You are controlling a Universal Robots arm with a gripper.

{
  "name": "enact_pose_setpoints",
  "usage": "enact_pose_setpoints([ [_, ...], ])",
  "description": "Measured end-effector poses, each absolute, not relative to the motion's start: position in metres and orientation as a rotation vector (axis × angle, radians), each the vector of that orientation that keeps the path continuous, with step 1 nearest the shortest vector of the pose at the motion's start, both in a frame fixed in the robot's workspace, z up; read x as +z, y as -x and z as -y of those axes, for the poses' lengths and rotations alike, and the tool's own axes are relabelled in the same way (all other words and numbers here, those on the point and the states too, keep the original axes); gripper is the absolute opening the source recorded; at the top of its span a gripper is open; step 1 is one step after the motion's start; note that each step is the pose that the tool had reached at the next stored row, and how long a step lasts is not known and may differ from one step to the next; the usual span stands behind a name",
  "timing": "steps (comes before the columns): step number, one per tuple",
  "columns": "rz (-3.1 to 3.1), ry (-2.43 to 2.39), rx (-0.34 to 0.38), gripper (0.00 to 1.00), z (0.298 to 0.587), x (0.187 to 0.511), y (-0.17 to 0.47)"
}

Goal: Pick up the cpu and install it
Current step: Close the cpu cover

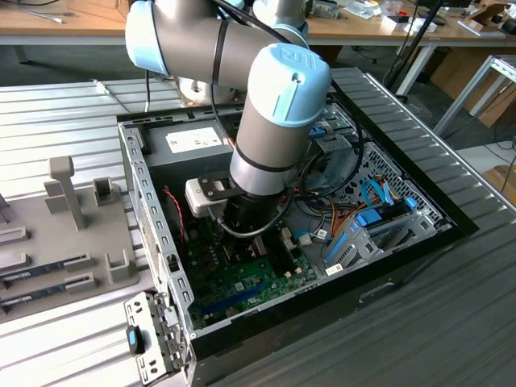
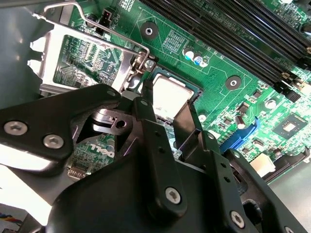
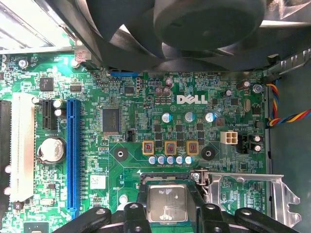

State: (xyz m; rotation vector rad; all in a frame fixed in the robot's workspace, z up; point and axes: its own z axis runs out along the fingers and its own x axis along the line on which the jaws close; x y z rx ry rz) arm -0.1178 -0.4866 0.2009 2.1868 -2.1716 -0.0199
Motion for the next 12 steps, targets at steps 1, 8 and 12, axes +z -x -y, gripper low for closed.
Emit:
enact_pose_setpoints([
  [1,2.172,-2.187,-0.02,0.42,0.4867,0.2009,0.1182],
  [8,2.18,-2.179,-0.02,0.42,0.4877,0.2021,0.1204],
  [12,2.189,-2.171,-0.02,0.42,0.4877,0.2053,0.1205],
])
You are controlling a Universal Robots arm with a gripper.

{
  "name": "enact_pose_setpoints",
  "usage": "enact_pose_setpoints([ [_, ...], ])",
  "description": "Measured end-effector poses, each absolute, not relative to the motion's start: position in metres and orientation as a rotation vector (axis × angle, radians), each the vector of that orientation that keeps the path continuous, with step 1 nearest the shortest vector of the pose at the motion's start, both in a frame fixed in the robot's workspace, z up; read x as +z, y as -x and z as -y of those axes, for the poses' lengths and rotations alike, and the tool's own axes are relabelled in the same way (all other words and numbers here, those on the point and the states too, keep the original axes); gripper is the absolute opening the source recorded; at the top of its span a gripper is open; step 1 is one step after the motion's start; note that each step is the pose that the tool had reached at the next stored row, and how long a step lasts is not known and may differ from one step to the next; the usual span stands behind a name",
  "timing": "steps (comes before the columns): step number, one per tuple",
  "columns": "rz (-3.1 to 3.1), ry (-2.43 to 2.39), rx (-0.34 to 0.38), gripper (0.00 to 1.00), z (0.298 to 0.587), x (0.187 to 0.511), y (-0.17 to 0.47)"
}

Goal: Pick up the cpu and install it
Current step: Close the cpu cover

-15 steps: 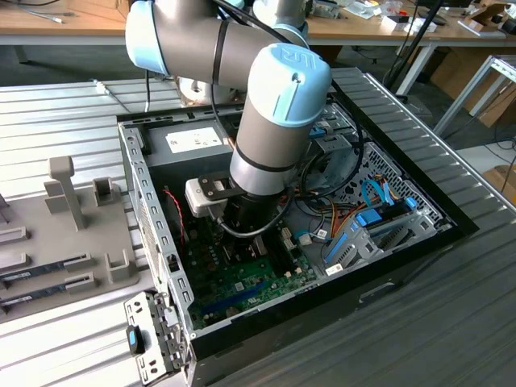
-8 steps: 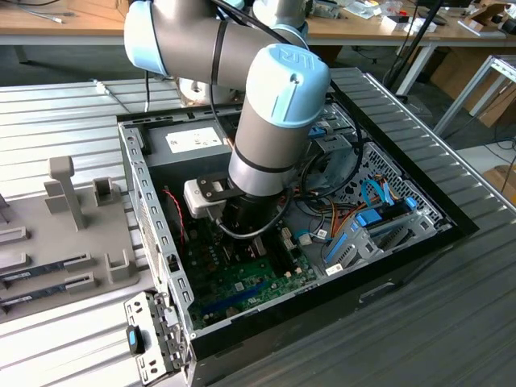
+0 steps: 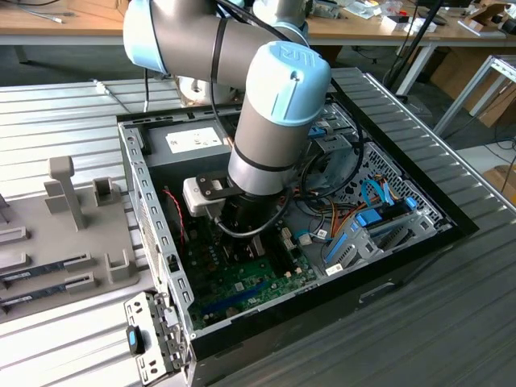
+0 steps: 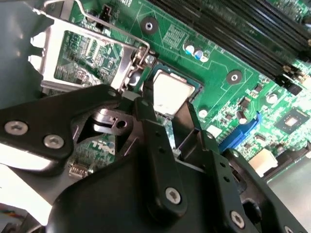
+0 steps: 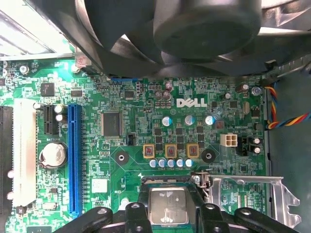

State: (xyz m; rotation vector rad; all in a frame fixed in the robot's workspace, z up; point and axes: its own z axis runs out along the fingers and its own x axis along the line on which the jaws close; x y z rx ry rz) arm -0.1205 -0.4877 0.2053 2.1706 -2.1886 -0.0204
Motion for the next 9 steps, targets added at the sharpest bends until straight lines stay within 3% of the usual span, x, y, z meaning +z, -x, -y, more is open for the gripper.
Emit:
enact_pose_setpoints([
  [9,2.187,-2.168,-0.027,0.42,0.4874,0.204,0.1173],
])
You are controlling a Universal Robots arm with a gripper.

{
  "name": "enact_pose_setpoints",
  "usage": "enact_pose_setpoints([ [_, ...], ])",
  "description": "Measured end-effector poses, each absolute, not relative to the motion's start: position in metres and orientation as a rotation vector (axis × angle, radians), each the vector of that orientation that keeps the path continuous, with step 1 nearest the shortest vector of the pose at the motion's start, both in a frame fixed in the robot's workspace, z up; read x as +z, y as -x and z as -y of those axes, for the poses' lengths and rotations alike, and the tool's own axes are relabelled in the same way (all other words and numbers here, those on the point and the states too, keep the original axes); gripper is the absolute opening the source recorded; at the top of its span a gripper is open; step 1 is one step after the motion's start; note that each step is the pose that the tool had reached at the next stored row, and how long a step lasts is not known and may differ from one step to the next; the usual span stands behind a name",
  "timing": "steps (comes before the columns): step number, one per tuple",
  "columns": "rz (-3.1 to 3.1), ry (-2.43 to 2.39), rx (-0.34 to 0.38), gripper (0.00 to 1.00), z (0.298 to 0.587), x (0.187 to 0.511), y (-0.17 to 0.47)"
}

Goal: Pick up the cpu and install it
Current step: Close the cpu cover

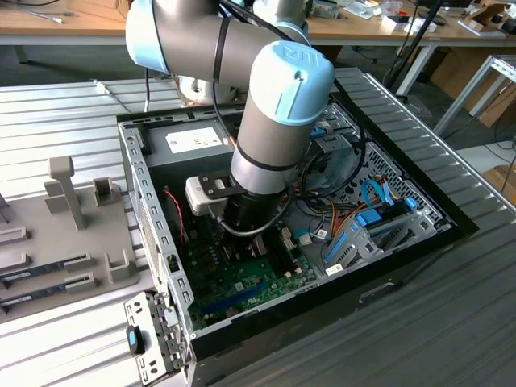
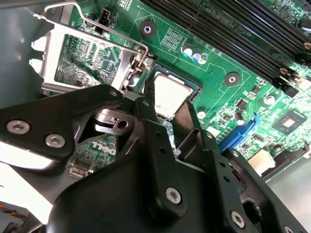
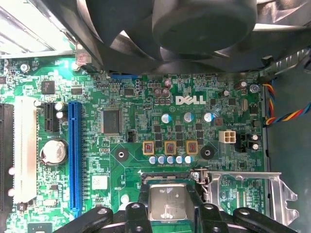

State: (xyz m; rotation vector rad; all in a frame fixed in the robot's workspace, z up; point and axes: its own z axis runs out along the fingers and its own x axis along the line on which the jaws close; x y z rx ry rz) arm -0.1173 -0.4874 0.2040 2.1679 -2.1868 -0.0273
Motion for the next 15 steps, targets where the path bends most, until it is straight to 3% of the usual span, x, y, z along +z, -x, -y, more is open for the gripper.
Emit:
enact_pose_setpoints([
  [15,2.185,-2.167,-0.031,0.4,0.4865,0.2013,0.1165],
])
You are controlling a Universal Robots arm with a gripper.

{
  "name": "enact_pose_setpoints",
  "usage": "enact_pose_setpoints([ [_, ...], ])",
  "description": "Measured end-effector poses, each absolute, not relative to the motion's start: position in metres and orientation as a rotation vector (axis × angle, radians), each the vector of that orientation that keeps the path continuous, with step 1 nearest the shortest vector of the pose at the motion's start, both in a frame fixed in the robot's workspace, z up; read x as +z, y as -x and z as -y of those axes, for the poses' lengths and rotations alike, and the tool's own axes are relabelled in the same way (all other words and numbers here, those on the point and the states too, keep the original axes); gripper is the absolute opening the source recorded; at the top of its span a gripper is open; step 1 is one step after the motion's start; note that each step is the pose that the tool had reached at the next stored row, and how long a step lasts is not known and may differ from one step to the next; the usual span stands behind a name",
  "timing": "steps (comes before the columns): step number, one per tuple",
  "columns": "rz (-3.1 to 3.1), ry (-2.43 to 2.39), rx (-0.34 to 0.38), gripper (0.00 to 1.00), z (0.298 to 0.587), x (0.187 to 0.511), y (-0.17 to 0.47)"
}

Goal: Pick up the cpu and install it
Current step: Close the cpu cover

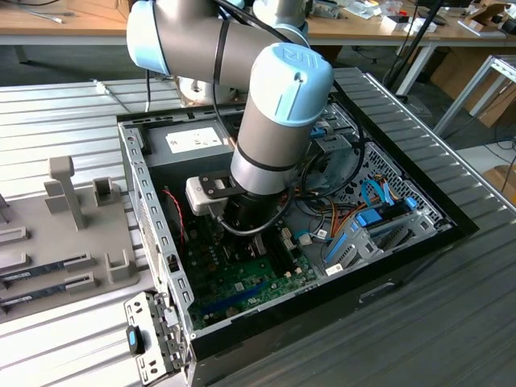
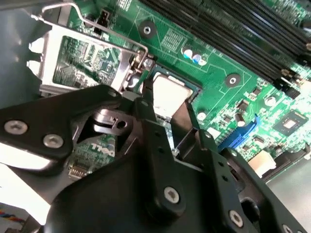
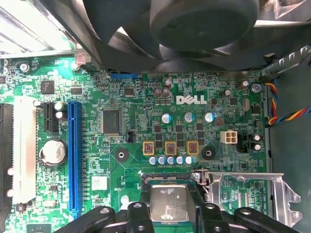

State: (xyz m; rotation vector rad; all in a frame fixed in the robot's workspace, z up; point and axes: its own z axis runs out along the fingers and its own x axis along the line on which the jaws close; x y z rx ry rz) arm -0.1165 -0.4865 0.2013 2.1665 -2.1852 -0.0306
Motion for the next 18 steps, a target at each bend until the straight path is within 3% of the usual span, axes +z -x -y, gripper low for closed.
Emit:
enact_pose_setpoints([
  [13,2.18,-2.18,-0.039,0.4,0.4897,0.2016,0.1186],
  [14,2.181,-2.18,-0.04,0.46,0.4897,0.2014,0.1186],
  [16,2.181,-2.18,-0.039,0.46,0.4897,0.2014,0.1186],
  [17,2.181,-2.18,-0.039,0.53,0.4897,0.2014,0.1186],
  [18,2.18,-2.18,-0.039,0.53,0.4897,0.2015,0.1186],
])
